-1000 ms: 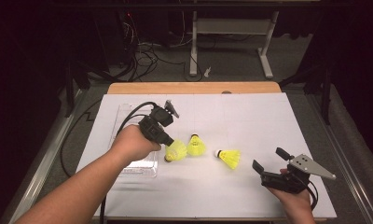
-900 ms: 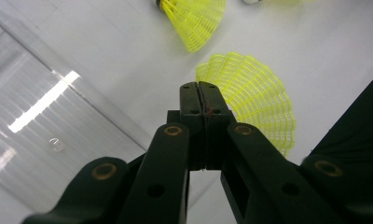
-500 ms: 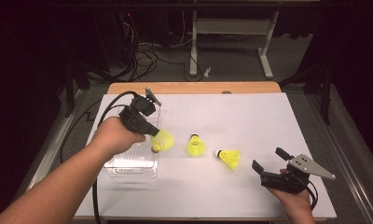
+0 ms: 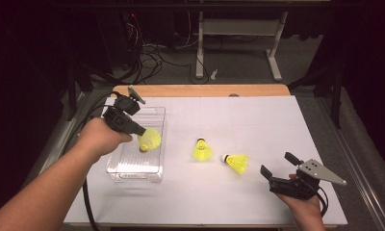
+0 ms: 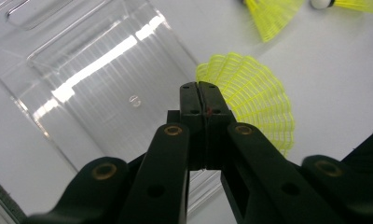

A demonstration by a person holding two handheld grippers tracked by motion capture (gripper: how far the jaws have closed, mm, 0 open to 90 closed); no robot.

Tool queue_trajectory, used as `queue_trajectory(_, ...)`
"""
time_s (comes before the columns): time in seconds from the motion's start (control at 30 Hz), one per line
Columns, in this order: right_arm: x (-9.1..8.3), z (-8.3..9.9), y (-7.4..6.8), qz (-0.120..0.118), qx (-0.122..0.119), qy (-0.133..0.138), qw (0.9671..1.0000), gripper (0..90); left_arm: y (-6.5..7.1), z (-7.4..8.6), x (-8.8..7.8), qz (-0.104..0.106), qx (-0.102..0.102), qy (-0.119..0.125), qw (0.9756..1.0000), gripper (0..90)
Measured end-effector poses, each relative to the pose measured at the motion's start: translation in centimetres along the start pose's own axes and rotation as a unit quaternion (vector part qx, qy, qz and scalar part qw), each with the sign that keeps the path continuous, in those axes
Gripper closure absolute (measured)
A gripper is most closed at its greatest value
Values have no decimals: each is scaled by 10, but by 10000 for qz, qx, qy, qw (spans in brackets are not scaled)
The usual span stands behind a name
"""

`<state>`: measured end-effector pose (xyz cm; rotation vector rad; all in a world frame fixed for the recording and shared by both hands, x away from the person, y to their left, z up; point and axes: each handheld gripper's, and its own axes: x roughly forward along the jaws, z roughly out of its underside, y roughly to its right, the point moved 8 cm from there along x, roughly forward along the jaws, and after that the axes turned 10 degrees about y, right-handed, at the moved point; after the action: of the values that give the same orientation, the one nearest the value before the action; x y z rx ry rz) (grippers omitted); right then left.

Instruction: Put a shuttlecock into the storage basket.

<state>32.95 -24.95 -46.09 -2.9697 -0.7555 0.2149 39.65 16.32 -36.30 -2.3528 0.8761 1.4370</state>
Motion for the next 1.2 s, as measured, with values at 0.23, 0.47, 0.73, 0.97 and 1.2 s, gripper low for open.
queue_trajectory(0.23, 0, 1, 0, -2, 5, -22, 10000, 6, -22, 7, -5, -117, -242, 43, 9996, 900)
queue_trajectory(0.47, 0, 1, 2, 12, 20, -20, 10000, 6, -35, 14, -11, -189, -345, 13, 9992, 900)
queue_trajectory(0.73, 2, 2, -1, -7, 6, -42, 10000, 6, -45, 16, -14, -251, -482, 65, 9985, 900)
queue_trajectory(0.97, 1, 1, 1, 0, 22, -33, 10000, 6, -50, 19, -10, -330, -563, 63, 9978, 900)
queue_trajectory(1.2, 2, 2, 0, -14, 14, -40, 10000, 6, -54, 25, -1, -314, -609, -10, 9976, 900)
